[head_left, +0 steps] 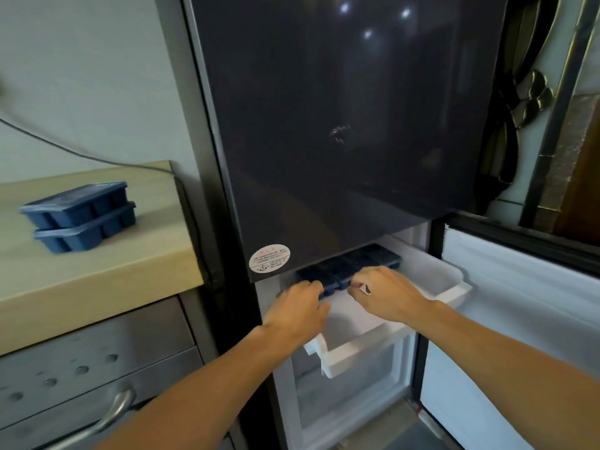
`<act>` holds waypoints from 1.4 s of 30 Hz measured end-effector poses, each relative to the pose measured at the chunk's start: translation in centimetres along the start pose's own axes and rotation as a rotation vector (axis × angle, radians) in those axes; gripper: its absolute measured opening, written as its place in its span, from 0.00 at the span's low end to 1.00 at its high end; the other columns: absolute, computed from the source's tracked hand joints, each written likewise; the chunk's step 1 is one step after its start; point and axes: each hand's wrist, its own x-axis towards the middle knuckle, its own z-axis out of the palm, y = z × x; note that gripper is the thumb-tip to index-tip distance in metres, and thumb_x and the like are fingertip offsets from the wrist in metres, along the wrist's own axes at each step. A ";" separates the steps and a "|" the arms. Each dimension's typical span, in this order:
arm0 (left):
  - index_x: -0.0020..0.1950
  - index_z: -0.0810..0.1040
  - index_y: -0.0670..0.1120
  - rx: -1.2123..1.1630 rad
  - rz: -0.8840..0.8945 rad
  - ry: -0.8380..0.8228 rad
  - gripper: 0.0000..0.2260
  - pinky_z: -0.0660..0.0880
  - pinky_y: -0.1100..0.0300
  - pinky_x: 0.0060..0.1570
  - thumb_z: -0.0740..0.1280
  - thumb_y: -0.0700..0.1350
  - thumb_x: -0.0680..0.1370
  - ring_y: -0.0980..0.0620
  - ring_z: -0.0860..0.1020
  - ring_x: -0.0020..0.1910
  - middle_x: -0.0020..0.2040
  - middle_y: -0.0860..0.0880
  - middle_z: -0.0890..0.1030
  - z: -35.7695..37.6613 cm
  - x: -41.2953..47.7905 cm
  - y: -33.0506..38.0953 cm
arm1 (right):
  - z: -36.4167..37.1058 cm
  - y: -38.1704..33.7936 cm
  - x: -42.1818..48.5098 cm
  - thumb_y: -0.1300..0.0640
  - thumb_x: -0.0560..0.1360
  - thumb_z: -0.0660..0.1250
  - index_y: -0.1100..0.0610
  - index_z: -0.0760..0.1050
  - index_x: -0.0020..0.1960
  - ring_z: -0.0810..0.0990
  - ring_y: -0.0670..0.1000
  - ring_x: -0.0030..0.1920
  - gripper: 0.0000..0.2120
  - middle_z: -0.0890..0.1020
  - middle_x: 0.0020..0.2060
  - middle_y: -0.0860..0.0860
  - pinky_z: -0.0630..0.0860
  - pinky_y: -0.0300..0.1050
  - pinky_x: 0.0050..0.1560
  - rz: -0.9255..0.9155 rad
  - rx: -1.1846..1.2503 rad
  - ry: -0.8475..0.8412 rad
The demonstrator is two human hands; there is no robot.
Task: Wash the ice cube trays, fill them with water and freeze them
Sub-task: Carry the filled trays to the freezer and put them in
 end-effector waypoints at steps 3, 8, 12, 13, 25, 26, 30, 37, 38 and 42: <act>0.65 0.74 0.50 -0.040 0.043 0.108 0.14 0.75 0.51 0.56 0.61 0.54 0.82 0.46 0.79 0.58 0.62 0.51 0.79 -1.7 -3.8 -0.6 | -1.8 -3.2 -2.2 0.47 0.81 0.64 0.54 0.80 0.43 0.77 0.50 0.41 0.14 0.80 0.40 0.46 0.76 0.47 0.41 -0.060 -0.006 0.118; 0.49 0.75 0.54 -0.106 0.079 0.285 0.08 0.77 0.50 0.48 0.60 0.55 0.81 0.49 0.80 0.46 0.45 0.55 0.81 -5.3 -10.0 -3.2 | -5.6 -10.6 -4.9 0.52 0.78 0.67 0.58 0.70 0.29 0.69 0.51 0.28 0.21 0.72 0.26 0.47 0.72 0.51 0.29 -0.328 0.076 0.419; 0.50 0.77 0.55 -0.104 0.084 0.407 0.10 0.78 0.52 0.45 0.60 0.58 0.82 0.55 0.80 0.41 0.42 0.56 0.82 -9.5 -14.1 -6.6 | -8.9 -17.5 -3.8 0.52 0.79 0.65 0.60 0.69 0.27 0.66 0.52 0.25 0.24 0.69 0.23 0.50 0.66 0.47 0.26 -0.516 0.218 0.594; 0.51 0.79 0.55 -0.109 0.088 0.448 0.11 0.78 0.53 0.43 0.60 0.58 0.82 0.55 0.79 0.39 0.42 0.56 0.82 -10.9 -15.1 -7.5 | -9.9 -19.3 -3.0 0.51 0.79 0.64 0.60 0.69 0.27 0.66 0.52 0.25 0.24 0.69 0.23 0.50 0.66 0.48 0.26 -0.541 0.267 0.618; 0.43 0.79 0.53 0.061 -0.110 0.852 0.14 0.70 0.60 0.32 0.60 0.59 0.81 0.57 0.73 0.28 0.29 0.58 0.74 -22.7 -24.2 -17.5 | -12.8 -39.7 10.2 0.30 0.75 0.63 0.52 0.75 0.60 0.79 0.57 0.52 0.28 0.76 0.58 0.51 0.71 0.50 0.45 -0.333 0.052 0.296; 0.44 0.79 0.53 0.083 -0.137 0.860 0.13 0.69 0.61 0.31 0.61 0.58 0.81 0.57 0.73 0.29 0.29 0.59 0.74 -23.1 -24.5 -18.0 | -12.3 -40.4 10.9 0.28 0.74 0.63 0.52 0.75 0.61 0.78 0.58 0.53 0.30 0.75 0.60 0.52 0.72 0.51 0.46 -0.298 0.022 0.249; 0.45 0.79 0.54 0.166 -0.209 0.870 0.12 0.62 0.66 0.30 0.62 0.58 0.81 0.59 0.71 0.29 0.30 0.60 0.73 -24.0 -25.4 -19.8 | -10.6 -41.7 12.6 0.26 0.72 0.62 0.52 0.75 0.61 0.78 0.56 0.53 0.32 0.74 0.62 0.54 0.70 0.50 0.43 -0.218 -0.101 0.154; 0.54 0.78 0.54 0.170 -0.246 0.828 0.13 0.69 0.61 0.36 0.60 0.60 0.81 0.58 0.75 0.35 0.38 0.59 0.80 -25.0 -24.3 -19.9 | -10.2 -41.7 12.4 0.42 0.75 0.67 0.53 0.76 0.55 0.77 0.56 0.49 0.16 0.75 0.59 0.54 0.69 0.48 0.42 -0.229 -0.035 0.207; 0.57 0.78 0.54 0.167 -0.247 0.819 0.14 0.70 0.61 0.37 0.60 0.60 0.81 0.58 0.75 0.37 0.40 0.59 0.80 -25.0 -23.9 -19.7 | -10.3 -41.4 12.2 0.42 0.76 0.66 0.53 0.77 0.54 0.76 0.55 0.47 0.16 0.75 0.59 0.54 0.69 0.48 0.42 -0.225 -0.022 0.211; 0.64 0.73 0.54 0.142 -0.246 0.753 0.17 0.74 0.59 0.44 0.60 0.61 0.81 0.57 0.77 0.47 0.51 0.58 0.79 -25.1 -21.4 -19.1 | -11.2 -39.0 11.5 0.44 0.76 0.63 0.54 0.77 0.46 0.78 0.55 0.44 0.14 0.78 0.53 0.53 0.75 0.49 0.43 -0.200 0.078 0.256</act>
